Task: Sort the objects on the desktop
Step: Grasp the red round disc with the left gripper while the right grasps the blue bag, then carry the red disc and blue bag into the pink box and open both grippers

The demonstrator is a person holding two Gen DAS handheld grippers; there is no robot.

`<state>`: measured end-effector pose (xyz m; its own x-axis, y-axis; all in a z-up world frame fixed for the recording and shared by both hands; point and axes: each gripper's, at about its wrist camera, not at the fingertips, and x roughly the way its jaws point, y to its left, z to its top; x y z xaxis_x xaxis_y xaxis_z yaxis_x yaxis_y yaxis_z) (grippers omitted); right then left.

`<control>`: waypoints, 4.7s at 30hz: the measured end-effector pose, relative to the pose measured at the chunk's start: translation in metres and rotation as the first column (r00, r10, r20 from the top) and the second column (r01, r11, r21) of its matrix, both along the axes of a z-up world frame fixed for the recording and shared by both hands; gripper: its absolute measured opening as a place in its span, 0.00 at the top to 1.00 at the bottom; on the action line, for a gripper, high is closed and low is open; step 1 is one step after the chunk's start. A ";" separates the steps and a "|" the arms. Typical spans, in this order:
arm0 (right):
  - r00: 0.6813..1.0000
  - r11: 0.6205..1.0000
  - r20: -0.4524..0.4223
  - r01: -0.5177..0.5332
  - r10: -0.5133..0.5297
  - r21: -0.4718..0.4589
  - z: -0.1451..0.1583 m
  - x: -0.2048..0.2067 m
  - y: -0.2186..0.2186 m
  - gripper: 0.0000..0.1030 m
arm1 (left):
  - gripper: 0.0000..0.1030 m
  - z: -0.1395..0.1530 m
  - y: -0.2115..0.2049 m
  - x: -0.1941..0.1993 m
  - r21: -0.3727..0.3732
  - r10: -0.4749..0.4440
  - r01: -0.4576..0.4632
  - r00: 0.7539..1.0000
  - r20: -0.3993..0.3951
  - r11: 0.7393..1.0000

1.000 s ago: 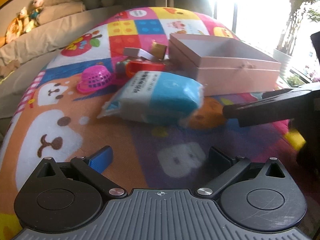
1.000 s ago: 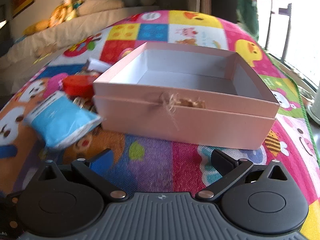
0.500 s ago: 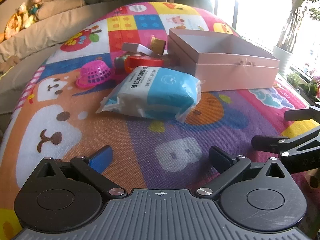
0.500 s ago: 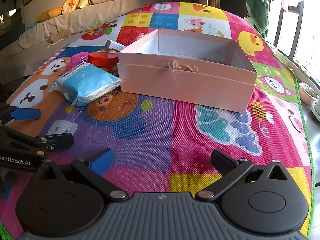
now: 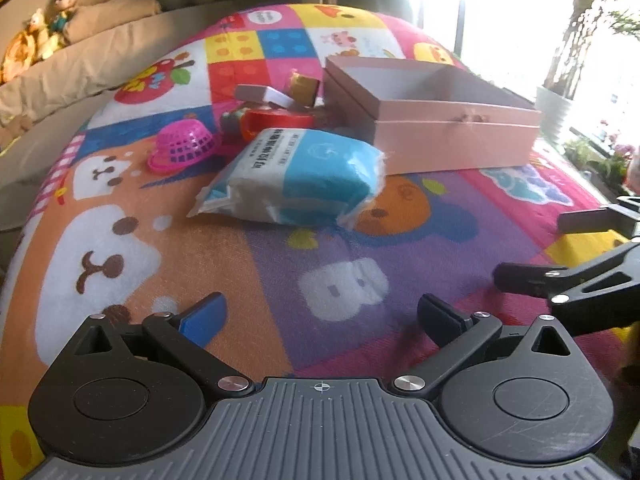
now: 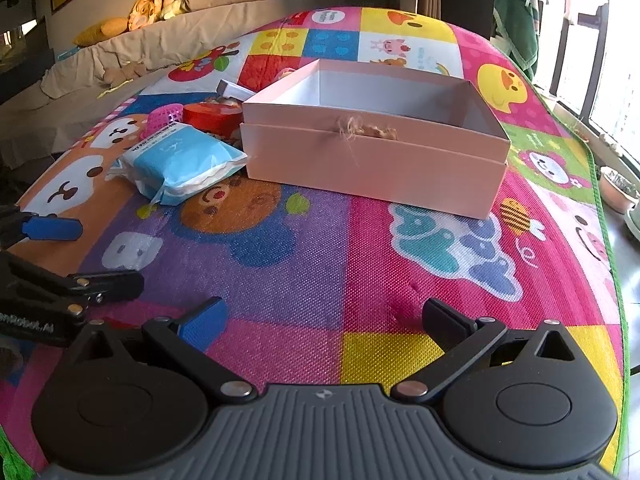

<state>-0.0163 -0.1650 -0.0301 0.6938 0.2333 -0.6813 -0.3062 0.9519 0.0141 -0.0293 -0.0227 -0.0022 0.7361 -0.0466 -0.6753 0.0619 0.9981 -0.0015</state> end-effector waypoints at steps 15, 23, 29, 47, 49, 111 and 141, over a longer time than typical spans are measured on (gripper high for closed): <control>0.998 1.000 0.060 -0.019 0.018 0.017 0.008 -0.022 -0.006 0.00 | 0.00 0.013 0.012 0.010 -0.017 0.049 -0.049 0.998 0.030 0.999; 0.990 0.995 0.106 -0.095 0.092 0.030 0.028 -0.004 0.014 0.00 | 0.00 0.021 0.040 0.016 0.011 0.119 -0.120 0.990 0.075 0.993; 0.937 0.960 0.213 -0.280 0.276 -0.014 0.043 0.017 0.068 0.00 | 0.00 0.042 0.086 0.025 -0.012 0.223 -0.223 0.966 0.130 0.975; 0.836 0.837 0.050 -0.542 0.546 -0.078 0.026 0.020 0.110 0.51 | 0.00 0.048 0.093 0.058 -0.075 0.143 -0.131 0.973 0.180 0.988; 0.862 0.862 0.051 -0.498 0.504 -0.093 0.023 0.006 0.088 0.51 | 0.00 0.043 0.080 0.069 -0.056 0.104 -0.095 0.979 0.175 0.994; 0.969 0.965 0.103 -0.235 0.223 0.116 0.043 0.018 -0.022 0.12 | 0.06 0.005 0.002 -0.005 -0.044 -0.252 0.254 0.967 0.040 0.966; 0.943 0.976 0.322 -0.141 0.081 0.166 0.154 -0.003 -0.041 0.51 | 0.33 0.137 -0.002 0.050 0.047 -0.174 0.169 0.910 0.376 0.984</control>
<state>-0.0188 -0.2060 0.1238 0.8265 0.4220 -0.3726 -0.4273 0.9012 0.0730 0.0206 -0.0246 0.1351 0.9175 -0.1880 -0.3505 0.2255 0.9718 0.0692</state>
